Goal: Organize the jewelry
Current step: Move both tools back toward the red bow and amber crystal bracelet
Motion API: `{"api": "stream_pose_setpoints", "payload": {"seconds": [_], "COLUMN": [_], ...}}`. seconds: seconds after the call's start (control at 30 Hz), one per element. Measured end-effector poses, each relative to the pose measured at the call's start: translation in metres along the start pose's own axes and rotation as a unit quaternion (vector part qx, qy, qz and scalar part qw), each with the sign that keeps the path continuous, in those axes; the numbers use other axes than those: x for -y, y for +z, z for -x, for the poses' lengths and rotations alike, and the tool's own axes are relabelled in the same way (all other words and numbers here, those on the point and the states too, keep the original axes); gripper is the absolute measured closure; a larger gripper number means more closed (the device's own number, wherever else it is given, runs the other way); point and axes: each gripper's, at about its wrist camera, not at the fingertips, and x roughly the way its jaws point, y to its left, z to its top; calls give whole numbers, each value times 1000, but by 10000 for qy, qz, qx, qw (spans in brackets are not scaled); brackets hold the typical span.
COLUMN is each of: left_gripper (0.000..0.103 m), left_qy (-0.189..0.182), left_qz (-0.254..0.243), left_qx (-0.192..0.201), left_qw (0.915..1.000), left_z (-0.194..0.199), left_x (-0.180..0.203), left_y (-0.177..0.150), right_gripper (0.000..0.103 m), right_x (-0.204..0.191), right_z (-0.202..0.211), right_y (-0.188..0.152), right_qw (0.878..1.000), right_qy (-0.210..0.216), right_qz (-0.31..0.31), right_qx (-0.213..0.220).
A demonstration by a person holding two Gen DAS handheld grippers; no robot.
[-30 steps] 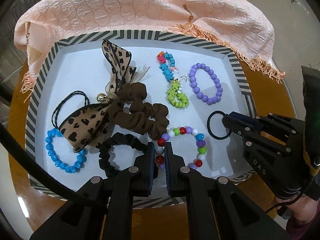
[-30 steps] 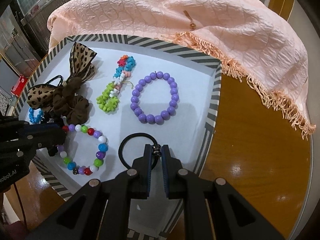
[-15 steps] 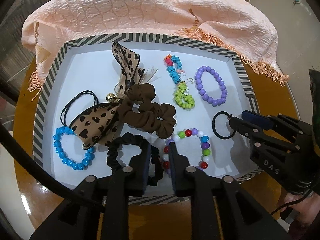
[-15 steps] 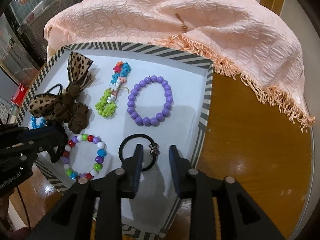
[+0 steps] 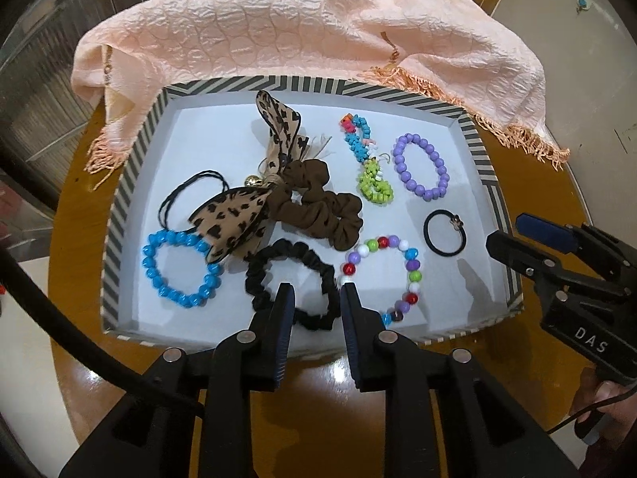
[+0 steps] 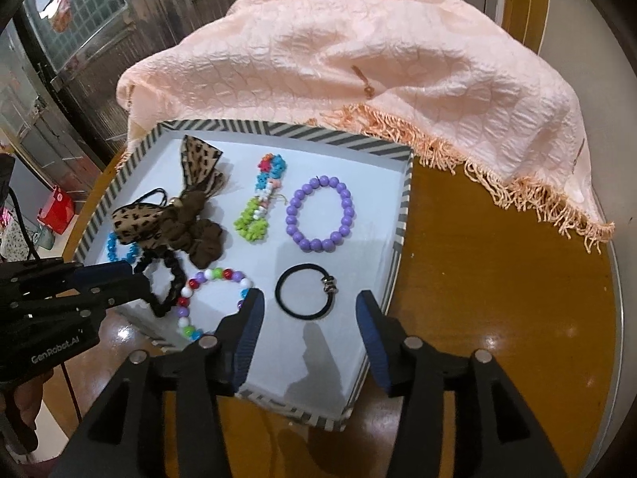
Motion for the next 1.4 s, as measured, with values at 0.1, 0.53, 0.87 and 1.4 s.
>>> {"api": "stream_pose_setpoints", "payload": {"seconds": [0.1, 0.53, 0.87, 1.4], "left_gripper": [80, 80, 78, 70], "left_qy": [12, -66, -383, -1198], "left_qz": [-42, -172, -316, -939], "left_qx": [53, 107, -31, -543], "left_qw": [10000, 9998, 9988, 9869], "left_z": [7, 33, 48, 59], "left_x": [0, -7, -12, -4], "left_y": [-7, -44, -83, -151], "right_gripper": [52, 52, 49, 47], "right_x": [-4, -19, -7, -14], "right_z": [8, 34, 53, 54], "right_y": [-5, -38, -84, -161], "right_qw": [10000, 9999, 9987, 9965], "right_qy": [31, -34, -290, -252], "right_qz": [1, -44, -426, -692], "right_qx": [29, 95, -1, -391]}}
